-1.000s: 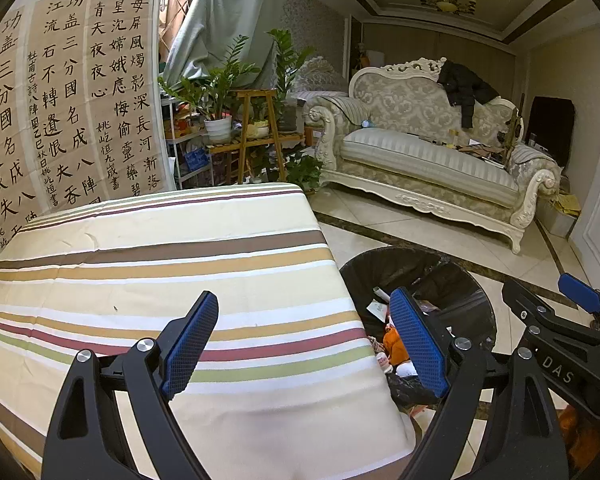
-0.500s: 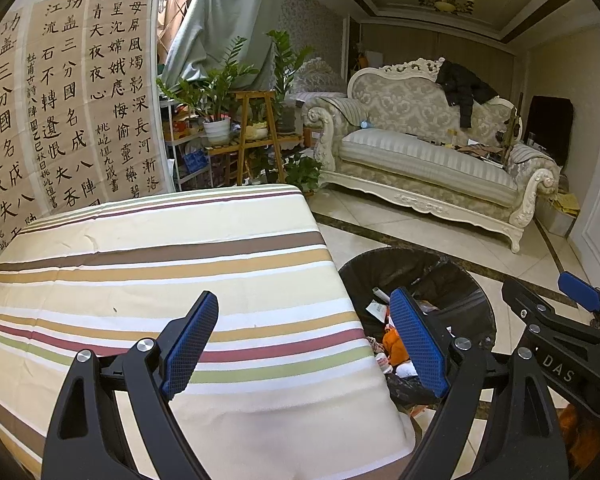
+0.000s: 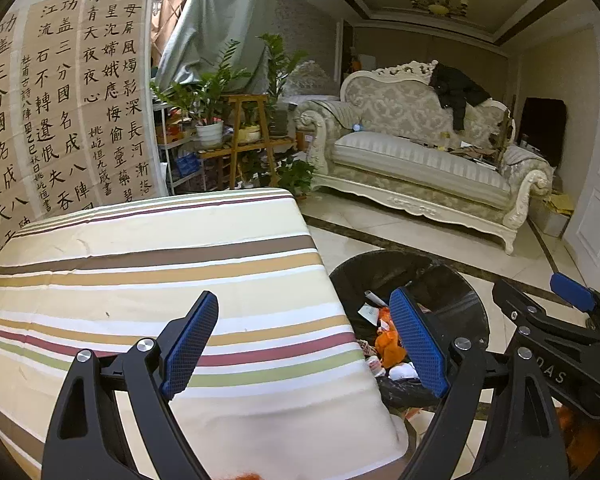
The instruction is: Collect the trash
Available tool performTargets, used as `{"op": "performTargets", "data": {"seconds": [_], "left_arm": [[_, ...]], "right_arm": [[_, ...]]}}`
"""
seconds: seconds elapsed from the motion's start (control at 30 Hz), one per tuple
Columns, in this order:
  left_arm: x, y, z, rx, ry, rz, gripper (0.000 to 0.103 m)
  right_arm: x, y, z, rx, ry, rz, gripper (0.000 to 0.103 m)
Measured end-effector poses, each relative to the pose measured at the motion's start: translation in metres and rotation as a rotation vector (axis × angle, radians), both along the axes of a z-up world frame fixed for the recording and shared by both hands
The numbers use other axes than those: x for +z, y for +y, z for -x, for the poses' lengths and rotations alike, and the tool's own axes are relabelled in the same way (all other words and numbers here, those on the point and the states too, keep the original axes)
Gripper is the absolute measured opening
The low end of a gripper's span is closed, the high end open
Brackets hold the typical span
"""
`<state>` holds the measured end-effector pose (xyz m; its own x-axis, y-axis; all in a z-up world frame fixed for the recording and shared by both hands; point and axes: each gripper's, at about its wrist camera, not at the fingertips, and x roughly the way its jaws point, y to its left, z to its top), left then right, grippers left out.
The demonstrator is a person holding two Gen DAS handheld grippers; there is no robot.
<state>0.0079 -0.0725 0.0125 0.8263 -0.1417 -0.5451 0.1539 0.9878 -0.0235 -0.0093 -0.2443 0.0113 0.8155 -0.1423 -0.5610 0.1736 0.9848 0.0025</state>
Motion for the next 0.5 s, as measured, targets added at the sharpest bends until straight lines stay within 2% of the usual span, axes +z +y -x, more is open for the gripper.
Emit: {"op": "performTargets", "data": {"seconds": [0.27, 0.5], "left_arm": [[-0.001, 0.001, -0.003, 0.005, -0.005, -0.011, 0.085], [-0.008, 0.020, -0.019, 0.040, 0.056, -0.022, 0.085]], "right_arm": [[0.000, 0.000, 0.000, 0.001, 0.002, -0.001, 0.084], [0.001, 0.024, -0.017, 0.048, 0.014, 0.000, 0.084]]}}
